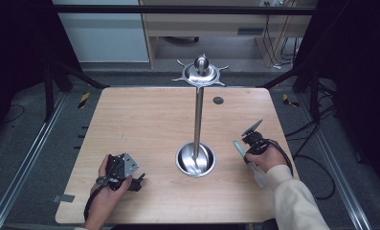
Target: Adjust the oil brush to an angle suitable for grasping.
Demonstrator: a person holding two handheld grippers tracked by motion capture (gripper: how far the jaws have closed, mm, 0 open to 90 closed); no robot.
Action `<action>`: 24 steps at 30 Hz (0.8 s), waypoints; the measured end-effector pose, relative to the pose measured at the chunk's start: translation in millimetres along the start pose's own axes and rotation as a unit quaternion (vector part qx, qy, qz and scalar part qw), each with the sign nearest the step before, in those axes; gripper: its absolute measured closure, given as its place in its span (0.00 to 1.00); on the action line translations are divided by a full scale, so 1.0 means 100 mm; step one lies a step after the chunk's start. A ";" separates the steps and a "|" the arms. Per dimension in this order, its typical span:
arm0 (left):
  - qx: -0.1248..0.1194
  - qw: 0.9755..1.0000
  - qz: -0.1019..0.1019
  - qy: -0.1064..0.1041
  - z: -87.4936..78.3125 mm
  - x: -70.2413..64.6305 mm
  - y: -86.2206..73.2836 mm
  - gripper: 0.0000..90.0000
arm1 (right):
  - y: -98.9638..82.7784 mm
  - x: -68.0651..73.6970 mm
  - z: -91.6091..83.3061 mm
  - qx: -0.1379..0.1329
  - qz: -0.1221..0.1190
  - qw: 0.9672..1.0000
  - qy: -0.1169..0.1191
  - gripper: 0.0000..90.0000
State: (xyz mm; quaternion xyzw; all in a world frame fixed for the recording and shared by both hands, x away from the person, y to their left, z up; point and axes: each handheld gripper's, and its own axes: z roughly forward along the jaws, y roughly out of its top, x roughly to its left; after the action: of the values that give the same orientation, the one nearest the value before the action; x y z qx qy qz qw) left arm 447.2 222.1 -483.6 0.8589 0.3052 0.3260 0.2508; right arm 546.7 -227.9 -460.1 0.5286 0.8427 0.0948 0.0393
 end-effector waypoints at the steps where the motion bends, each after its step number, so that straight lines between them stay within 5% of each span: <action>1: 0.000 1.000 0.000 0.000 0.00 0.00 0.00 0.03 | 0.00 0.00 0.00 0.005 0.004 1.000 -0.001 0.84; 24: 0.001 1.000 0.001 -0.001 0.00 0.00 0.00 0.03 | -0.02 -0.03 0.05 0.023 0.016 1.000 0.003 0.90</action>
State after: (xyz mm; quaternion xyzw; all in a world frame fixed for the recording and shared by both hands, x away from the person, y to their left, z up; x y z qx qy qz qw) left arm 447.1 221.7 -483.7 0.8596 0.3048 0.3252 0.2500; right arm 547.6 -230.8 -465.2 0.5424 0.8362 0.0775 0.0235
